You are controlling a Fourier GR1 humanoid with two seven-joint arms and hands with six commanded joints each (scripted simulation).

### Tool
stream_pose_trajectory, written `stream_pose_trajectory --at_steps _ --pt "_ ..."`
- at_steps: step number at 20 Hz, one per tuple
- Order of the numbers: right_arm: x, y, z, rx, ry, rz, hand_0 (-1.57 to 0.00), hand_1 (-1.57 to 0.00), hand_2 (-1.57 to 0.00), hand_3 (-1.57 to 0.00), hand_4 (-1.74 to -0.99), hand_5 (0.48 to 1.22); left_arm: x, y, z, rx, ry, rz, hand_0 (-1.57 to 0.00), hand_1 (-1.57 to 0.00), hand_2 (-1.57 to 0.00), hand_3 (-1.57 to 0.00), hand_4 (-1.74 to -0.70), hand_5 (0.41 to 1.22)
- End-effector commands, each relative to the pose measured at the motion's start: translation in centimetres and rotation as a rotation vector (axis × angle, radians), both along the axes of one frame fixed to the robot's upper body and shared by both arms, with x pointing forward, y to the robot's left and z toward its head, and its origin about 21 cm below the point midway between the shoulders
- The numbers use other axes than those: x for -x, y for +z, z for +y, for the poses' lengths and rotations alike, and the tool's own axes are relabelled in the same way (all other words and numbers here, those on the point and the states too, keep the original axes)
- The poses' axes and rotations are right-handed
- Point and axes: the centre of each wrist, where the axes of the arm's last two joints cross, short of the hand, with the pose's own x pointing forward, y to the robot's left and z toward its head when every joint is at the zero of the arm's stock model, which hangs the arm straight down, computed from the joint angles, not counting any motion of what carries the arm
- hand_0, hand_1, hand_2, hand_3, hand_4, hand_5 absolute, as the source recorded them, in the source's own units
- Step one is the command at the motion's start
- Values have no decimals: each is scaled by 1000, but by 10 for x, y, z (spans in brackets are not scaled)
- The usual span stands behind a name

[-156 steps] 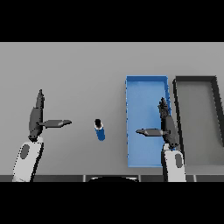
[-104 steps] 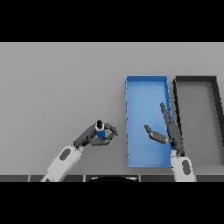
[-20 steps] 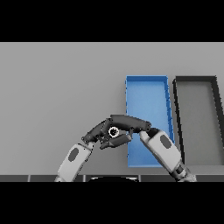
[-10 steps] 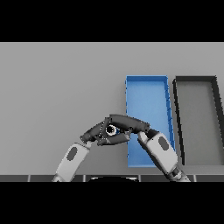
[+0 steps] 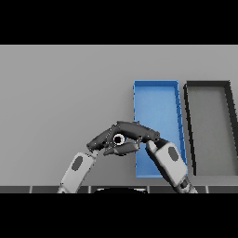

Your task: Pick up the blue pipe and place it into the blue bin.

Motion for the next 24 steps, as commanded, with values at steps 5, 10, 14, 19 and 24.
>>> stream_pose_trajectory --at_steps 5,10,14,19,24 --pt "-7 23 3 -38 -11 43 -1571 -1571 -1571 -1571 -1495 1221 -3 1 1 -15 21 4 -16 -15 -14 -11 -969 512" --pt "-21 73 -4 -119 -28 93 -1571 -1571 -1571 -1571 -1495 1221 -2 2 0 -47 26 22 -5 -4 -4 -3 -965 479" --pt "-41 126 -14 -261 -81 72 -1571 -1571 -1571 -1571 -1497 1221 -1 -1 4 -55 18 21 -1 -1 -1 -1 -951 473" --pt "-74 147 -44 -285 -297 5 -1571 -1571 -1571 -1571 -1498 1221 4 0 11 -53 26 -1 0 0 0 0 -951 468" --pt "-97 122 -81 -214 -526 60 -1571 -1571 -1571 -1571 -1499 1221 4 5 15 -51 41 2 1 1 1 1 -950 472"
